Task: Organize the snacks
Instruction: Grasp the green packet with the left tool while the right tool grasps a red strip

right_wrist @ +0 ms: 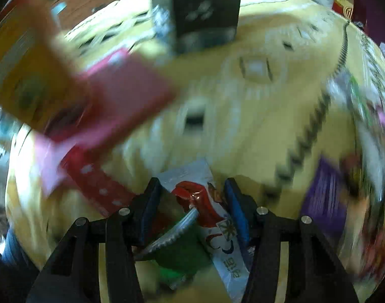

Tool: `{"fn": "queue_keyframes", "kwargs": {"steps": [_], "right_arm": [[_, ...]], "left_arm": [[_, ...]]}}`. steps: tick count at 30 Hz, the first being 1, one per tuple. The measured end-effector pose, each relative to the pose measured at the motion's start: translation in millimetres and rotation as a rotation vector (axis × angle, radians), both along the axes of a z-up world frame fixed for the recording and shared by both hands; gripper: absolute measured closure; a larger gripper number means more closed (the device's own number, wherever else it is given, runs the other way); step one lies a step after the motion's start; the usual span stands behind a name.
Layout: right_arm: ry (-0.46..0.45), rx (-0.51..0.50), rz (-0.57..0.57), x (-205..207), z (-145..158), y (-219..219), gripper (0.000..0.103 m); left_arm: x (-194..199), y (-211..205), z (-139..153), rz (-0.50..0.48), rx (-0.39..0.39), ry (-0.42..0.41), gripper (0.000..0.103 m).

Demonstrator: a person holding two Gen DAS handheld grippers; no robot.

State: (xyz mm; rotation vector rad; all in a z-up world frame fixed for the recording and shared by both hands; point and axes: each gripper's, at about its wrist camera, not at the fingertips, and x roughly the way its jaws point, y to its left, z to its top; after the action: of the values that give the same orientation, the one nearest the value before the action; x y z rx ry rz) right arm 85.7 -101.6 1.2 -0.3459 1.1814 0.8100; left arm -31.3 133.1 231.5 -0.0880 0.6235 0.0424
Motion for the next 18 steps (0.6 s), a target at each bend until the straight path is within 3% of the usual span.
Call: {"fn": "queue_keyframes", "kwargs": {"steps": [4,7,10,13,18], "right_arm": [[-0.046,0.032,-0.072,-23,26,-41,0.045],[-0.115,0.141,-0.112,-42,66,-70,0.045],[-0.117,0.116,0.039,-63,75,-61,0.045],[-0.094,0.023,0.230,-85,58,-40,0.045],[-0.063,0.009,0.343,-90,33,0,0.045]], "left_arm": [[-4,-12,-9,-0.041,-0.023,0.038,0.012],[-10,-15,-14,-0.048,-0.031,0.054,0.012],[-14,-9,-15,-0.041,-0.038,0.067,0.012],[-16,-3,-15,-0.033,-0.065,0.070,0.012],[-16,-2,-17,-0.042,-0.088,0.086,0.012]]}}
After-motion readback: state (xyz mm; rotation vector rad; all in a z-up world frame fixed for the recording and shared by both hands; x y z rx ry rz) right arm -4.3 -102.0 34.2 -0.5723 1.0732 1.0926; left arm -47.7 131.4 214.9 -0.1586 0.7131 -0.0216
